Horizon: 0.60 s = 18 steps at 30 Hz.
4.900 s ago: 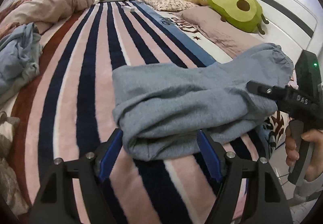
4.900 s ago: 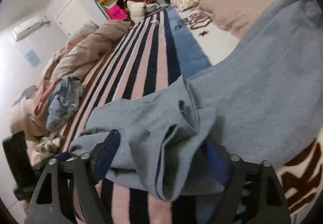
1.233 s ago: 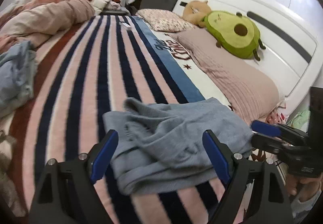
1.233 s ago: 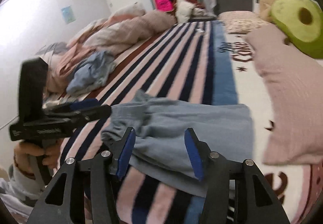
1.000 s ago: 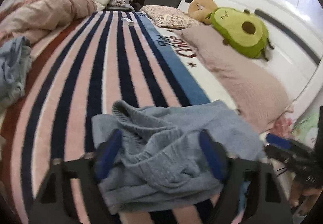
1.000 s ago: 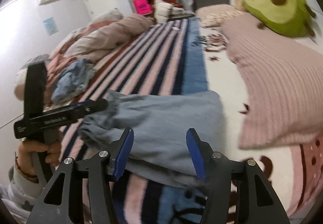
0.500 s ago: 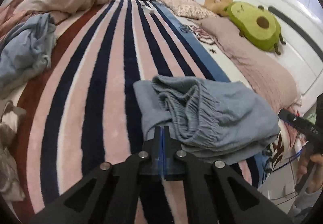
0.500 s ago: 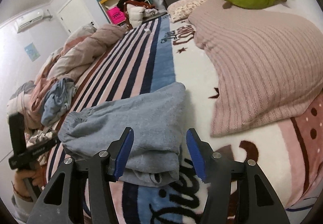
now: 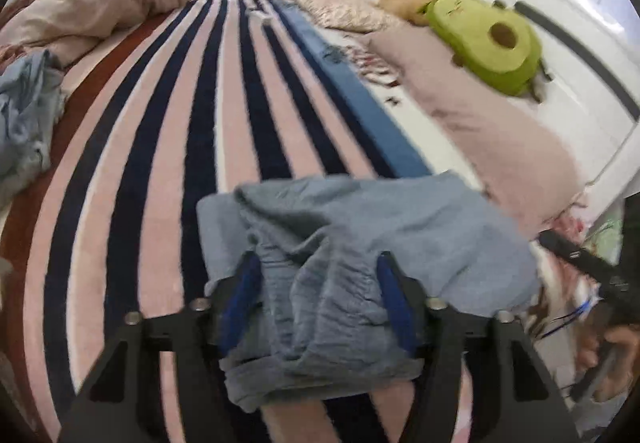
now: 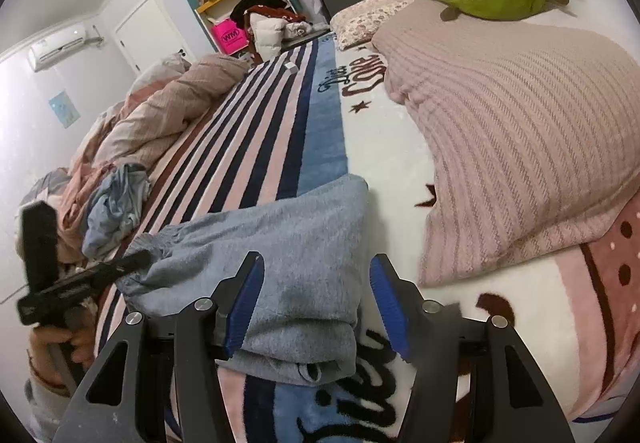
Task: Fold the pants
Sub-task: 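Position both open tools over the folded grey sweatpants bundle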
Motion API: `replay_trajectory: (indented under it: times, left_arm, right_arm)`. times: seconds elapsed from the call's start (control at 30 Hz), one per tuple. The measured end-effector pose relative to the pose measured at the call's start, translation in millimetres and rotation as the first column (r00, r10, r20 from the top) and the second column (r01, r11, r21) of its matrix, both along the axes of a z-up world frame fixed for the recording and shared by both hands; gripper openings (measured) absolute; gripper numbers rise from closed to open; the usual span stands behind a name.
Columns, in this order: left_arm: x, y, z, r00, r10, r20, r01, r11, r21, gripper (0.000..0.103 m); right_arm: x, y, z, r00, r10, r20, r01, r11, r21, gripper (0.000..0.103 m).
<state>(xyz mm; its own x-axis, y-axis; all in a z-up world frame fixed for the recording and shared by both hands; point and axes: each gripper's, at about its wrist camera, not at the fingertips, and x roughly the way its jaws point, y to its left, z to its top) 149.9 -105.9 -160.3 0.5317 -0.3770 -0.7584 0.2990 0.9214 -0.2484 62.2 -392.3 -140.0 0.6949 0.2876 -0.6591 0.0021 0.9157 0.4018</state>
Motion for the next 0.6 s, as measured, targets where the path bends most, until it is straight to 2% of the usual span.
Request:
replay_trajectory:
  times: [0.07,0.1,0.27,0.33,0.4,0.43,0.47,0.5,0.6]
  left_arm:
    - [-7,7,-5,1.000,-0.006,-0.003,0.006,1.000,0.000,0.024]
    - [-11,11,-4,1.000,-0.007,0.000,0.007,1.000,-0.005,0.021]
    - [-37,26,5,0.998,0.026,0.052,-0.026,1.000,0.007,0.018]
    - [-38,36,-2,0.998,0.057,0.027,-0.057,0.998,-0.018,0.021]
    - [-35,40,-14,0.997,0.079,-0.007,-0.079,0.997,-0.023,0.035]
    - [-34,42,-16,0.996,0.084,-0.009,-0.085,0.996,-0.017,0.038]
    - [-34,42,-15,0.996,0.086,-0.004,-0.086,0.996,-0.008,0.046]
    - [-33,43,-12,0.996,0.095,0.004,-0.095,0.995,0.008,0.058]
    - [-30,49,-1,0.996,0.091,0.017,-0.091,0.996,-0.007,0.064]
  right_arm:
    - [-1,0,-3,1.000,0.005,-0.007,-0.005,1.000,0.007,0.051]
    - [-1,1,-4,1.000,0.007,-0.010,-0.007,1.000,0.010,0.051]
    - [1,2,-6,1.000,0.013,-0.013,-0.012,1.000,0.012,0.051]
    - [2,2,-5,1.000,0.014,-0.005,-0.013,1.000,0.023,0.053]
    - [5,4,-8,1.000,0.016,-0.007,-0.016,1.000,0.025,0.061]
    - [7,6,-13,0.999,0.025,-0.022,-0.025,1.000,0.016,0.063]
    - [9,9,-15,0.999,0.032,-0.034,-0.032,0.999,0.006,0.063]
    - [10,12,-18,0.998,0.043,-0.042,-0.043,0.999,-0.002,0.063]
    - [10,16,-19,0.996,0.061,-0.058,-0.062,0.998,-0.014,0.067]
